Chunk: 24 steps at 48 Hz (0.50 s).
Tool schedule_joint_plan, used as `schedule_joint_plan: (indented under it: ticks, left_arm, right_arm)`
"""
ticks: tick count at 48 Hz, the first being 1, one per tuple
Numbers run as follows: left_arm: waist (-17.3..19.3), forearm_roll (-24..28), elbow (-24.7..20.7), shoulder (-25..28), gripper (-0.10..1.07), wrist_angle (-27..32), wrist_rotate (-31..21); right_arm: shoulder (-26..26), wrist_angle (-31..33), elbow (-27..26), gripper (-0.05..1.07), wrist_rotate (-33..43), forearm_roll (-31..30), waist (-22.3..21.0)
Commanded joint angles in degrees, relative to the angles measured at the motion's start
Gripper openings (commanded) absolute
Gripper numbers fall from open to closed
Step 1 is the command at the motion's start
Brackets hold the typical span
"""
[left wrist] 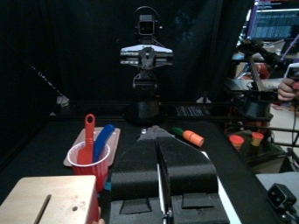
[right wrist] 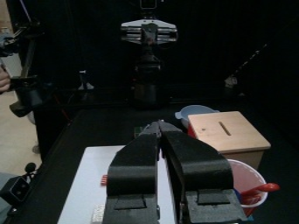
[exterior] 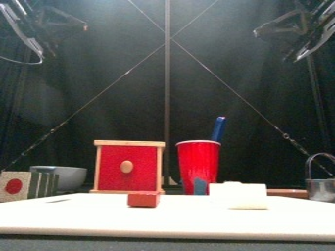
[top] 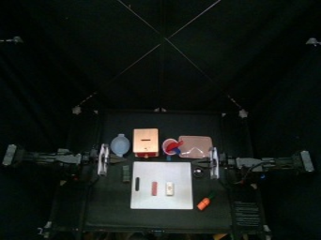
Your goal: Grab salmon
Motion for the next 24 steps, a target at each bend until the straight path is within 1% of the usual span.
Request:
schedule_joint_plan:
  ticks: [1,5,12,13,15,21,24]
  left_arm:
    - [0.70,-2.37,0.26,2.02,0.10,-0.09,-0.35]
    - [0.62,-6.86,-0.79,3.43,0.10,-0.09,-0.44]
    - [0.62,-20.04,-5.27,7.29,0.10,1.05,-0.26]
    - [0.70,-22.50,-6.42,8.44,0.10,2.11,0.00]
    - [0.79,-24.87,-8.00,10.28,0.11,3.96,0.18]
    - [1.32,-29.09,-13.10,17.49,0.13,10.63,0.35]
    - [1.49,-31.55,-16.52,22.06,0.15,14.15,0.35]
  right_arm:
    - [1.85,-0.09,-0.26,0.06,-0.53,-0.26,-0.35]
    - [3.87,-0.09,-0.53,0.06,0.35,-1.49,-0.53]
    - [8.35,-0.09,-2.20,0.06,0.53,-3.08,-0.62]
    - [8.96,-0.09,-2.55,0.06,0.53,-3.08,-0.62]
    - [10.20,-0.09,-3.25,0.06,0.53,-3.08,-0.62]
    - [13.01,-0.09,-5.01,0.06,0.53,-3.25,-1.23]
    - [13.54,-0.09,-5.27,0.06,0.44,-3.34,-1.58]
